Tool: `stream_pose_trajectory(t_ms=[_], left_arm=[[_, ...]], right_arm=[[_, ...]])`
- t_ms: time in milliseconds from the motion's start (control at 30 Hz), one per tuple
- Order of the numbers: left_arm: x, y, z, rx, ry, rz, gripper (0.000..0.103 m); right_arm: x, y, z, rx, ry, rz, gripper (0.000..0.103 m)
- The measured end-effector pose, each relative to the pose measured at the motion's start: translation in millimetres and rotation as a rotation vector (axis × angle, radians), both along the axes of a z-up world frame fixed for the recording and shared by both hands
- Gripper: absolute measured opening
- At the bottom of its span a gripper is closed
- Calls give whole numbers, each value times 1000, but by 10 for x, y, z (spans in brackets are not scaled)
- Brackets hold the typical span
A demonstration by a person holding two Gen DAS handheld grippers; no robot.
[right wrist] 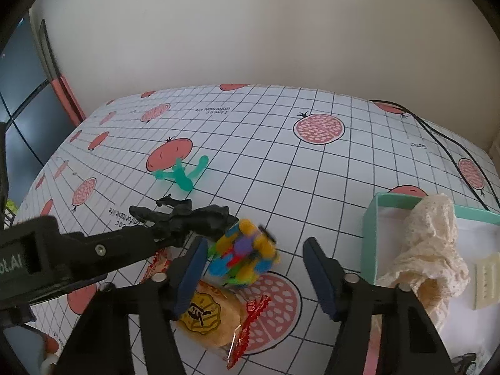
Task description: Organize objects
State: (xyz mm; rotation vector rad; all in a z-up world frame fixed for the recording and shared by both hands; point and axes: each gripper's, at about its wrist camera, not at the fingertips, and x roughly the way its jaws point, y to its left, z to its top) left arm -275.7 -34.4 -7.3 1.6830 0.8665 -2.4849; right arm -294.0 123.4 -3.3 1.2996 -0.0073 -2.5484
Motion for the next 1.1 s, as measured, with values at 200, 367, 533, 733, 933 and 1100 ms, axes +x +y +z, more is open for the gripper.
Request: stream_pose_trajectory(t_ms=[200,367,533,733,933,1100], left_arm=[[10,13,-36,10,-7,4,95],[23,-21,-51,22,-12,16,95],[24,-39,-61,24,-16,23,95],[25,-35,-72,25,-20,34,95],[32,3,-69,26,-22,31,95],[50,26,-60,32,-25,44,95]], right_arm=[[-34,31,-50,-12,-21,-21,55],[-54,77,-34,-60,-22,-40,55],[-81,109,-40,-79,-23,-68,51],[-78,107,-41,-101,-25,-69,40],[-77,152,-39,-113,-33,-77,39],[-41,238,25,-114,-27,-92,39]])
